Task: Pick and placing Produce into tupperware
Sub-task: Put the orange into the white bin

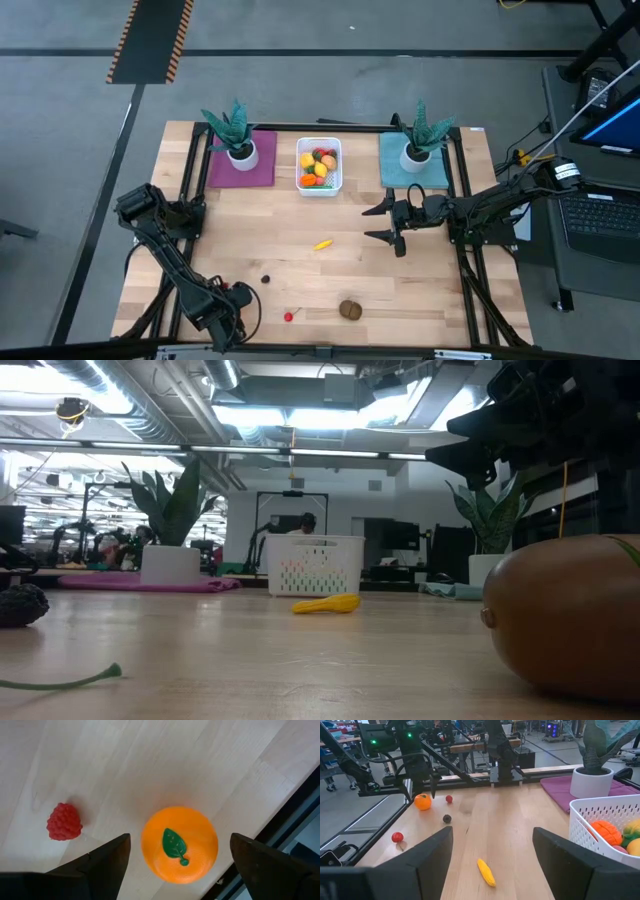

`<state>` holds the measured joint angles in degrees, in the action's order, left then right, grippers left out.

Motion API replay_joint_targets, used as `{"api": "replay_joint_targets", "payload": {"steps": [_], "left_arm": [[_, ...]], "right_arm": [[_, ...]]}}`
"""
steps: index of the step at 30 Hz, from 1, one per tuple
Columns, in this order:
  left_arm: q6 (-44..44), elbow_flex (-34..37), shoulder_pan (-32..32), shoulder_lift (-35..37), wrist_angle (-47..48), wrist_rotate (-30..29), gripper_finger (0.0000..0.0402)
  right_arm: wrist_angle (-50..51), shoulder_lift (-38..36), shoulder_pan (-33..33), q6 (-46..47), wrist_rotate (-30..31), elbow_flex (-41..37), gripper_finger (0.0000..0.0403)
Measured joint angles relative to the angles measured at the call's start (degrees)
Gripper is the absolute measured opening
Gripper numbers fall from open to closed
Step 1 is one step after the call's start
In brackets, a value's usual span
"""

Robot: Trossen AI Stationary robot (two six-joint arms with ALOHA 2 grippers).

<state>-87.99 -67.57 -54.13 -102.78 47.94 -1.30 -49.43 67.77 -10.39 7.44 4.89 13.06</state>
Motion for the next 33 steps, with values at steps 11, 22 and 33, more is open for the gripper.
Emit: {"api": "replay_joint_targets", "payload": {"steps": [11,22,33], "left_arm": [[-0.4,0.0,0.0,0.0,0.0,-1.1,0.0332],[-0.5,0.0,0.0,-0.2,0.2,-4.1,0.0327],[-0.6,0.0,0.0,-2.9,0.4,-0.6,0.0327]], "right_arm": [[0.0,0.0,0.0,0.0,0.0,0.0,0.0275],[0.0,0.0,0.0,0.3,0.0,0.0,0.0275],[0.7,0.0,-0.5,1.3,0.0,0.0,0.0275]]}}
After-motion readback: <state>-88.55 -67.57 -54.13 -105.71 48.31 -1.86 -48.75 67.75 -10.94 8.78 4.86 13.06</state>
